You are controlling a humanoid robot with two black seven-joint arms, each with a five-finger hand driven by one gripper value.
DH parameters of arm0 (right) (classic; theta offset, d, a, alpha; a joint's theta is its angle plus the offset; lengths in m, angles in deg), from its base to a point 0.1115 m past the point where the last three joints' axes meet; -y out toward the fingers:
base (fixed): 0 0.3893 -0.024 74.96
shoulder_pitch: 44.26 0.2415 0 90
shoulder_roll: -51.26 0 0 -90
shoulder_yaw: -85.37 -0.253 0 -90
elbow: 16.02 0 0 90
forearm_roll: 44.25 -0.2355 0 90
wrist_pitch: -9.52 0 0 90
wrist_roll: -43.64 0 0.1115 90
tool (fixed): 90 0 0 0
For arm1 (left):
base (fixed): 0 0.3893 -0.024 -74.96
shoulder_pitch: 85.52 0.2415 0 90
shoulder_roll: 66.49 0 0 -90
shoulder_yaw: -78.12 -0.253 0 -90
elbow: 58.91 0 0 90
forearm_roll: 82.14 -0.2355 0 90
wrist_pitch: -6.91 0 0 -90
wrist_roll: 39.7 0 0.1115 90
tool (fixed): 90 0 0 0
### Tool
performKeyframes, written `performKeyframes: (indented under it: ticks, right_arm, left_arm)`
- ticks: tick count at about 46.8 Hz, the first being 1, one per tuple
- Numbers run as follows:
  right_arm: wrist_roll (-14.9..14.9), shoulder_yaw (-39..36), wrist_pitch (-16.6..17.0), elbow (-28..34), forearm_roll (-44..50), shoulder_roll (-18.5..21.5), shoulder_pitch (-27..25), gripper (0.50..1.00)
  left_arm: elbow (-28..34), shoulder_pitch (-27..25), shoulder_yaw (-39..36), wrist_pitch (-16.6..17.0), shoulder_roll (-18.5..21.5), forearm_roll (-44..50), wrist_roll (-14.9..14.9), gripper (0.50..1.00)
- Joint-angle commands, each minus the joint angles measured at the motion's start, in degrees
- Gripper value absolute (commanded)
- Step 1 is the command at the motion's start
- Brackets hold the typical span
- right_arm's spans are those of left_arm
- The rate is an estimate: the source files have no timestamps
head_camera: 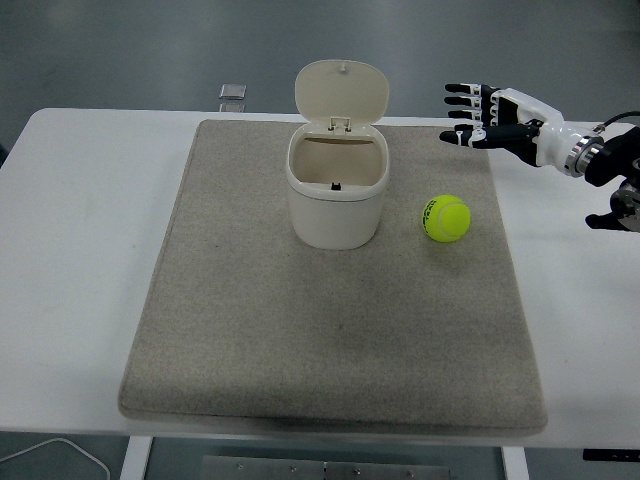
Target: Pick up the tennis ball and place it in the box.
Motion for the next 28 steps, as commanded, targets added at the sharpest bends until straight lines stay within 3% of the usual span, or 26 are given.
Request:
performKeyframes:
  ticks: [1,20,28]
  right_arm:
    - [1.2,0.2,0.8,0.0,4.8,-0.4,0.0,0.928]
    - [12.3,0.6,5.2,-0.2,30.9,-3.9,0.2,0.928]
    - [14.6,1.8,5.2,-1.6,37.1,-4.7,0.5,0.928]
  left_arm:
    - [0.0,0.0,0.0,0.0,0.0,0.0,0.0,0.992]
    - [0.0,0.0,0.0,0.0,0.0,0.0,0.0,0.992]
    - [0.0,0.0,0.0,0.0,0.0,0.0,0.0,0.992]
